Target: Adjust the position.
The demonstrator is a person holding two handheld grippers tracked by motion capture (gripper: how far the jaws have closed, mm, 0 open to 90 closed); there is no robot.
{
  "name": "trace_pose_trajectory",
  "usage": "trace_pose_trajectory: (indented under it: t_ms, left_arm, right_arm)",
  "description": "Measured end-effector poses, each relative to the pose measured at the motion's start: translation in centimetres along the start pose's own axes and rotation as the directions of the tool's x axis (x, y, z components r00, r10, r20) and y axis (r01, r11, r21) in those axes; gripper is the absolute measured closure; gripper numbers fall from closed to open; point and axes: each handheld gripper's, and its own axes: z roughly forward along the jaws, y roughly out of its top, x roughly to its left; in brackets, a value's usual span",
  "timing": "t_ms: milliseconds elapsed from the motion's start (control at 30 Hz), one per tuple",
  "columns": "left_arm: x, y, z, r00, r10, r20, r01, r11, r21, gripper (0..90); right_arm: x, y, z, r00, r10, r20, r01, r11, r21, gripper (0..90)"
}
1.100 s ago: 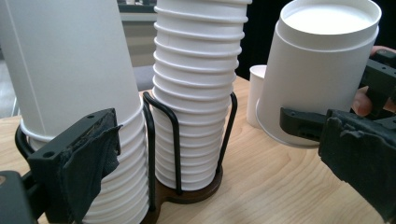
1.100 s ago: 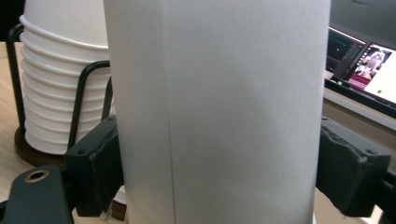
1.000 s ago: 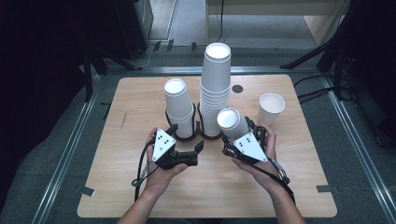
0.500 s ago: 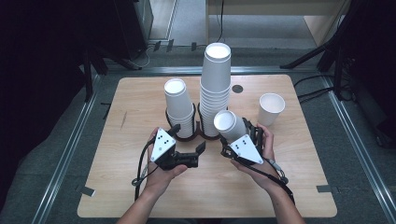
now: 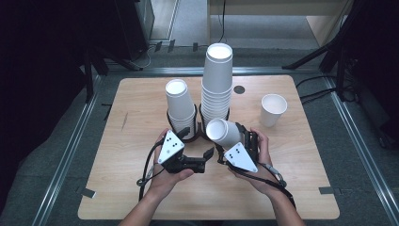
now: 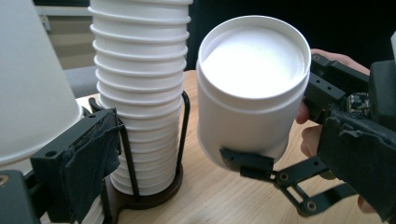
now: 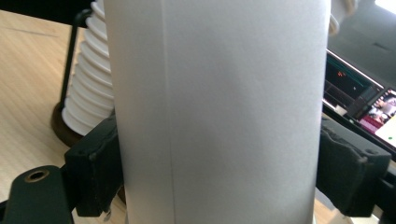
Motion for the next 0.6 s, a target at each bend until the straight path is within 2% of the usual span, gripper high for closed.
trace_pose_trajectory:
  t_ms: [200,367,600]
  left_arm:
    - [-0.5,0.0,0.3,0.9996,0.011,0.025,-0.011,0.9999,0.007,0.8]
    - [-0.7,-0.1,0.5,0.9992,0.014,0.038,-0.015,0.9997,0.021,3.1]
    - [-0.5,-0.1,0.5,0.9994,0.004,0.035,-0.005,0.9998,0.020,5.2]
  right_arm:
    - [0.7,0.2,-0.4,0.9981,-0.060,-0.012,0.059,0.998,-0.023,13.5]
    - [1.0,0.5,-0.4,0.9969,-0.077,-0.016,0.076,0.996,-0.036,13.5]
    - [1.9,0.5,-0.3,0.9926,-0.110,-0.051,0.108,0.993,-0.050,13.5]
